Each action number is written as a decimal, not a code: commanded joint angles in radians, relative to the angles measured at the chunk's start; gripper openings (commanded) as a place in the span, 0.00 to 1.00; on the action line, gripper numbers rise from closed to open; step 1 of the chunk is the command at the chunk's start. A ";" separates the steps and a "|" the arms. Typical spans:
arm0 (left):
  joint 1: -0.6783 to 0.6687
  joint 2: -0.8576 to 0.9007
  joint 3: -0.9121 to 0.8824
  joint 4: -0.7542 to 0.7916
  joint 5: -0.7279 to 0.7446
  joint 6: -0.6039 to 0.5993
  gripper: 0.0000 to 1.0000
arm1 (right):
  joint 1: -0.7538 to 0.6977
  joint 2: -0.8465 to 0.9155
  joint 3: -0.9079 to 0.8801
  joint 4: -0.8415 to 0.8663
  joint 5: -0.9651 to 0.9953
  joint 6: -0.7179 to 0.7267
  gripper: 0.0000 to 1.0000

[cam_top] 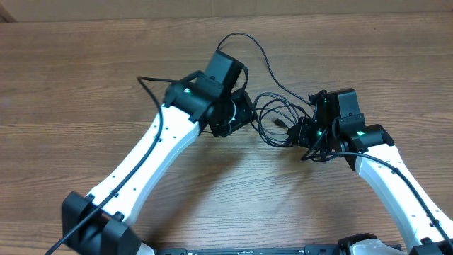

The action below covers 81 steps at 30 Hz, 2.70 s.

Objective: Untangle cables

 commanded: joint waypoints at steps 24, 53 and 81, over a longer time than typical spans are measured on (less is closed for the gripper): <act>-0.080 0.253 0.009 0.112 -0.129 -0.017 0.23 | 0.002 -0.004 0.003 0.009 -0.064 -0.008 0.04; -0.016 0.030 0.298 0.013 0.104 0.499 0.04 | -0.022 -0.004 0.003 -0.114 0.424 0.109 0.04; 0.132 -0.060 0.298 -0.193 0.190 0.827 0.41 | -0.295 -0.006 0.003 -0.019 -0.145 -0.162 0.04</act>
